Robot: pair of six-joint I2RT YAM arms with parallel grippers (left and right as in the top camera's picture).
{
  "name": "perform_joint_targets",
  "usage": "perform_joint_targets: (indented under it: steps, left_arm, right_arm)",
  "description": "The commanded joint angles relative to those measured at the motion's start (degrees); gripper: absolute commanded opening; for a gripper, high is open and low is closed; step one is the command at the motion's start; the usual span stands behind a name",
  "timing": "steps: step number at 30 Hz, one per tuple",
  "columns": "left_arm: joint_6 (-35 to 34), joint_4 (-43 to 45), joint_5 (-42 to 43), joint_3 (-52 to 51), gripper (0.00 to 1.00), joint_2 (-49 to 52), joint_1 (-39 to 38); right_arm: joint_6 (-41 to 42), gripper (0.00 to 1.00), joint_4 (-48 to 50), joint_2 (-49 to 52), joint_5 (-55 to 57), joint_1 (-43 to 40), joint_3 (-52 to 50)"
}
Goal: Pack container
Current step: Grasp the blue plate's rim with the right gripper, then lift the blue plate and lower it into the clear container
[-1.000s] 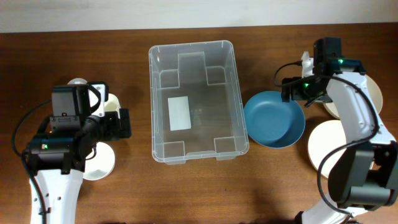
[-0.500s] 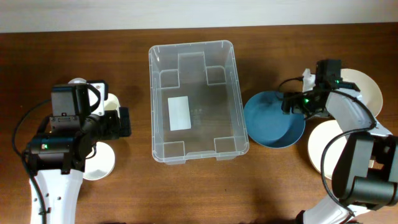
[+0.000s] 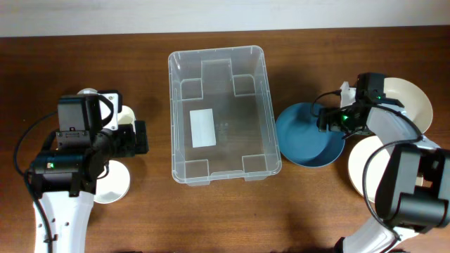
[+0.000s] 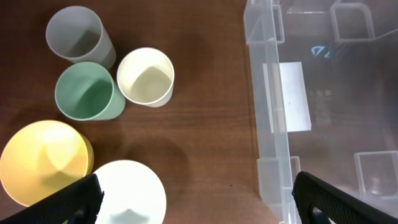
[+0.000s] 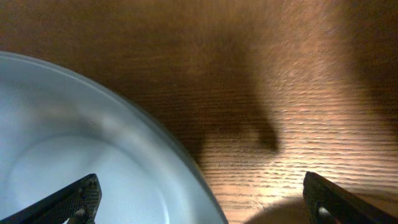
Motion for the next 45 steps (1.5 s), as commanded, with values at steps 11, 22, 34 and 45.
perform_joint_targets:
  steps: [11,22,34,45]
  left_arm:
    - [-0.7,1.0,0.4,1.0,1.0,0.1,0.2]
    - [-0.7,1.2,0.4,1.0,1.0,0.1,0.2]
    - [-0.7,1.4,0.4,1.0,1.0,0.1,0.2]
    - [-0.7,1.4,0.4,1.0,1.0,0.1,0.2]
  right_arm:
    - [-0.6,0.59,-0.1,3.1,-1.0,0.2,-0.6]
    - [-0.5,0.18,0.4,3.1,-1.0,0.2,-0.5]
    - [2.7,0.04,0.3,3.1,-1.0,0.2,3.4]
    - [5.5,0.04,-3.8,-0.3,-0.1,0.1,14.2]
